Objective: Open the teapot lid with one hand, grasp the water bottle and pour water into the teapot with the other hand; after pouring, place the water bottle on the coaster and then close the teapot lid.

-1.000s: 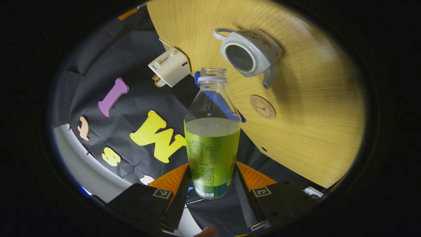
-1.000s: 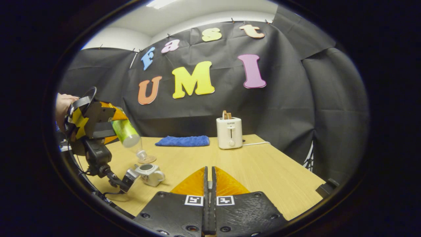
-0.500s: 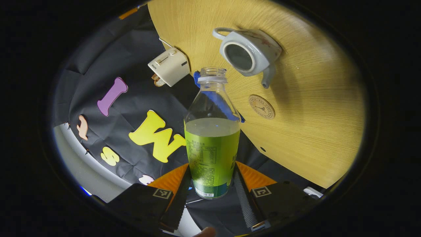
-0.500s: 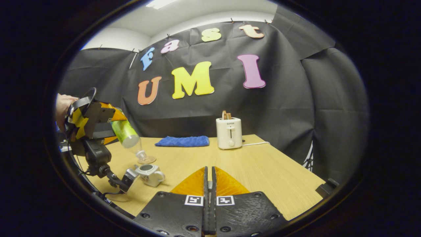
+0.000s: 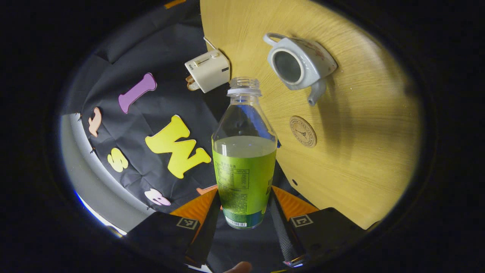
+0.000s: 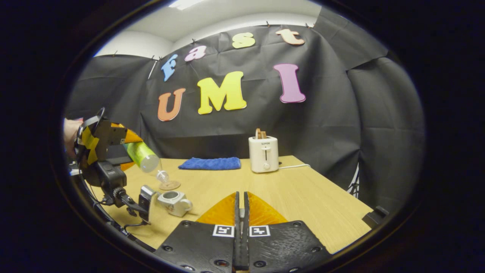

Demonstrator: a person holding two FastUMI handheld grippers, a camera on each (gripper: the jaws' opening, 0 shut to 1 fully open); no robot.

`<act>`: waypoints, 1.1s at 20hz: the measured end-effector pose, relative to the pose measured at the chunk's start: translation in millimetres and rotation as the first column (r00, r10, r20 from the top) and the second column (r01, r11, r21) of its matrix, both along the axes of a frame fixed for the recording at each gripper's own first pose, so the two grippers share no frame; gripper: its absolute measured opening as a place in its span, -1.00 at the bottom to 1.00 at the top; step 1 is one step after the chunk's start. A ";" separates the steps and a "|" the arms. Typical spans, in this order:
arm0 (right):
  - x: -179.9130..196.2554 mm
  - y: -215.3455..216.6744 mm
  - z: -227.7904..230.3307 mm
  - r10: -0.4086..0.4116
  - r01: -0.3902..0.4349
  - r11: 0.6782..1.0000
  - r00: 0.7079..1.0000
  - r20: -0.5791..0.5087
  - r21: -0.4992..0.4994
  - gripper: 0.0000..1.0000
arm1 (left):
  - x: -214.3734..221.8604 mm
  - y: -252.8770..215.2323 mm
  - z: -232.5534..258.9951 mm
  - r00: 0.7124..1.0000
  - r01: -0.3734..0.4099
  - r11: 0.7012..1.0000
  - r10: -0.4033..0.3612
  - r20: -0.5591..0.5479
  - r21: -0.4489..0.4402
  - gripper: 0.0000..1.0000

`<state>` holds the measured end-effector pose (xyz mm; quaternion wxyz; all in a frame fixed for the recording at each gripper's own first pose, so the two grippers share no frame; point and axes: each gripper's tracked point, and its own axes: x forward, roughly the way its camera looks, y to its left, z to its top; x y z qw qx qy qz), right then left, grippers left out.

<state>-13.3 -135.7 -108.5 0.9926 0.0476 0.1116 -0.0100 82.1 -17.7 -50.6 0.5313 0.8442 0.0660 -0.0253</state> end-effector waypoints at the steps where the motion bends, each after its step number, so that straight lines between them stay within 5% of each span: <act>1: 0.2 1.0 3.5 -0.003 0.003 1.000 1.000 0.002 0.001 -1.00 | 0.7 5.2 -6.0 1.000 -0.003 0.997 0.002 -0.016 -0.074 0.46; 3: 0.1 6.8 11.9 0.004 -0.004 1.000 1.000 0.006 0.020 -1.00 | -5.3 19.0 -23.1 0.997 -0.049 0.969 0.034 -0.066 -0.243 0.38; 5: 0.9 12.3 22.7 0.005 -0.005 1.000 1.000 0.019 0.020 -1.00 | -11.3 26.6 -40.7 0.992 -0.096 0.888 0.051 -0.112 -0.450 0.46; 8: 5.2 23.8 35.8 0.017 -0.016 1.000 0.999 0.035 -0.010 -1.00 | -13.1 29.3 -72.2 0.971 -0.209 0.684 0.062 -0.229 -0.699 0.46; 13: 7.7 44.7 49.6 0.037 -0.036 0.999 0.998 0.045 -0.024 -1.00 | -18.9 31.6 -85.9 0.963 -0.265 0.379 0.049 -0.267 -0.887 0.47; 18: 12.6 55.6 61.3 0.041 -0.038 0.998 0.997 0.059 -0.050 -1.00 | -7.0 25.8 -65.4 0.969 -0.246 -0.028 0.005 -0.247 -0.969 0.48; 22: 16.8 69.5 59.9 0.068 -0.065 0.996 0.996 0.055 -0.055 -1.00 | 18.4 18.0 -29.0 0.981 -0.194 -0.198 -0.012 -0.196 -0.961 0.48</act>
